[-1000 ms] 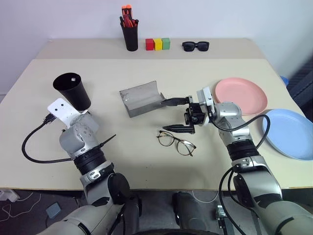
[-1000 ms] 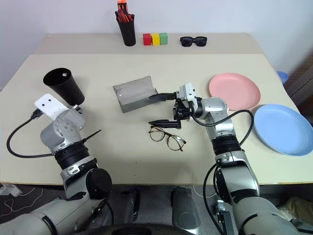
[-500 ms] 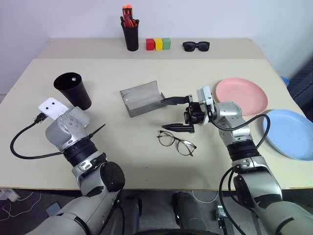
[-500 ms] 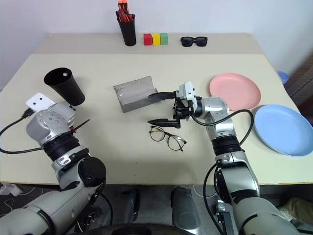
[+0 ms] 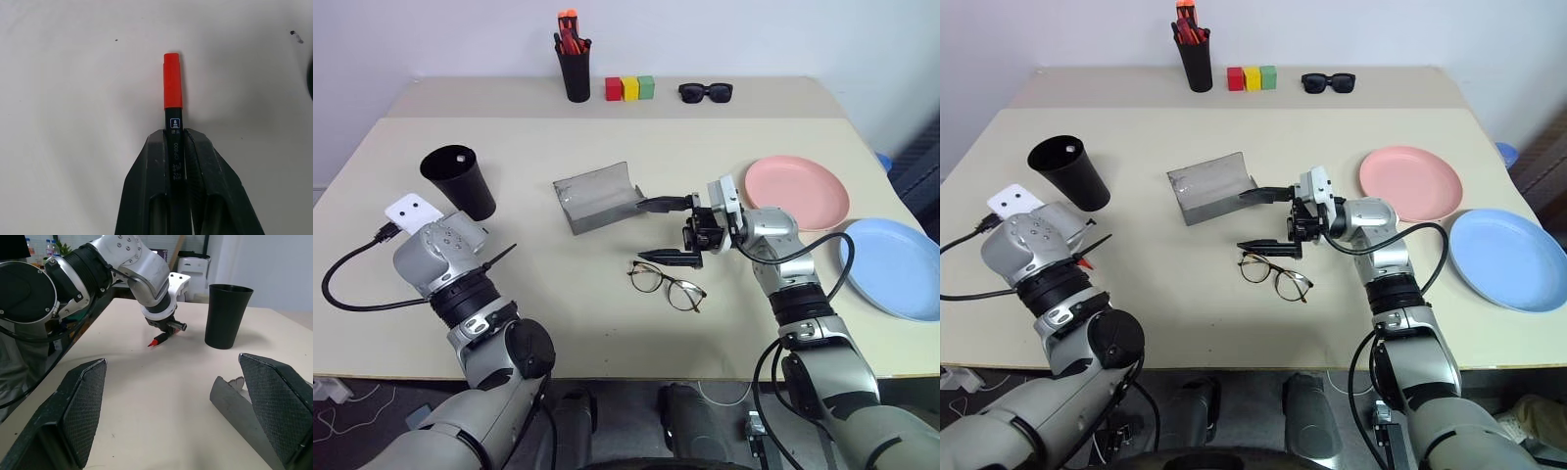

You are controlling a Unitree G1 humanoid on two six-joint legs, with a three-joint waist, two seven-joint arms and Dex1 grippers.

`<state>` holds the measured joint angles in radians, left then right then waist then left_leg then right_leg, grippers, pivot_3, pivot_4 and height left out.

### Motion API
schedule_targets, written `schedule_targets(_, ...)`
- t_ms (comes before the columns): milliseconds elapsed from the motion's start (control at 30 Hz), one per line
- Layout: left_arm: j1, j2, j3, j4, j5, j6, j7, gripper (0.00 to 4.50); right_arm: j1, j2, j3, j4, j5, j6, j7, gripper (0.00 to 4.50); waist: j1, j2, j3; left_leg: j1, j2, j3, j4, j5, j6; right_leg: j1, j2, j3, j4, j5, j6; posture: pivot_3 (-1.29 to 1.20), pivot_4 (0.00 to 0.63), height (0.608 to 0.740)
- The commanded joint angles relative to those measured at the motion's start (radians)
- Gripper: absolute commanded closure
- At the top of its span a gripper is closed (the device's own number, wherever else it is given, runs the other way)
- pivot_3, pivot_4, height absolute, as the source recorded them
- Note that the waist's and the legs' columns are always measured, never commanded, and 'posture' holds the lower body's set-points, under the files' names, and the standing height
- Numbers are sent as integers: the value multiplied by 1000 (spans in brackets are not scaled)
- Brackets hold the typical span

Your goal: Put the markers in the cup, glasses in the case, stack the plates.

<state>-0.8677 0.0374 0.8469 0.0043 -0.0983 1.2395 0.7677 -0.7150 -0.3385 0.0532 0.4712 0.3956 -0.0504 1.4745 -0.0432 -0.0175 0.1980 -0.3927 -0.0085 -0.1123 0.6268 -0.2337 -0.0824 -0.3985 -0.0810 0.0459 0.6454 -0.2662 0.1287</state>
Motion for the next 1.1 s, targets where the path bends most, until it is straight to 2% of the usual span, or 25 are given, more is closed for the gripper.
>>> schedule_targets(33,5,-19,8,-47,-12,21,-26,4226,-5,-4,-13,-27,11,-15,-2,44,0,0,0,0,0,0,0,0,0,0,0,0,0,0,0,0,150,740)
schedule_targets(133,14,-45,9,-96,-30,48,-64,4226,-5,-4,-12,-23,10,-18,-2,44,3,0,0,0,0,0,0,0,0,0,0,0,0,0,0,0,150,740)
schedule_targets(233,41,-112,-59,-249,-118,150,-201,4226,-6,-6,-14,-18,8,-22,-3,44,4,0,0,0,0,0,0,0,0,0,0,0,0,0,0,0,150,740)
schedule_targets(333,115,-155,-176,-422,-173,300,-308,4226,-6,-11,-16,-6,7,-25,-1,44,0,-1,0,-1,0,0,0,0,0,0,0,0,-1,0,0,0,150,740)
schedule_targets(400,143,-169,-224,-471,-194,351,-364,4226,-7,-12,-17,2,6,-27,1,44,-1,-1,0,-1,0,0,0,0,0,0,0,0,0,0,0,0,150,740)
schedule_targets(533,160,-132,-403,-493,-259,341,-521,4226,-5,-10,-15,5,10,-23,-1,44,-2,-1,0,0,0,0,0,0,-1,0,0,0,0,0,0,0,150,740)
schedule_targets(567,159,-101,-459,-491,-256,294,-551,4226,-8,-8,-15,8,9,-24,-3,44,-2,-1,0,0,0,0,0,0,-1,0,0,0,0,0,0,0,150,740)
schedule_targets(633,178,-1,-624,-504,-180,14,-627,4226,-12,-4,-17,16,7,-29,-10,44,-2,-1,0,0,0,0,0,1,-1,0,0,0,0,0,0,0,150,740)
schedule_targets(700,182,68,-714,-503,-131,-181,-681,4226,-15,-1,-19,19,8,-32,-15,44,-2,0,0,0,0,0,-1,1,-2,0,0,1,0,0,0,0,150,740)
schedule_targets(767,186,77,-722,-484,-117,-267,-684,4226,-16,0,-18,19,9,-33,-18,44,1,0,0,0,0,1,-3,3,-5,-1,0,1,-1,0,0,0,150,740)
schedule_targets(867,152,153,-723,-404,31,-576,-619,4226,-20,9,-21,25,7,-41,-38,44,1,0,0,0,0,1,-4,2,-3,-1,0,1,-2,0,0,0,150,740)
schedule_targets(967,150,199,-698,-294,148,-791,-508,4226,-22,17,-22,29,5,-47,-51,44,0,0,0,0,0,1,-4,2,-3,-2,0,1,-2,0,-1,0,150,740)
schedule_targets(1100,194,239,-692,-136,230,-969,-455,4226,-23,23,-20,33,5,-50,-61,44,2,0,0,0,0,1,-5,2,-3,-1,0,1,-2,0,-1,0,150,740)
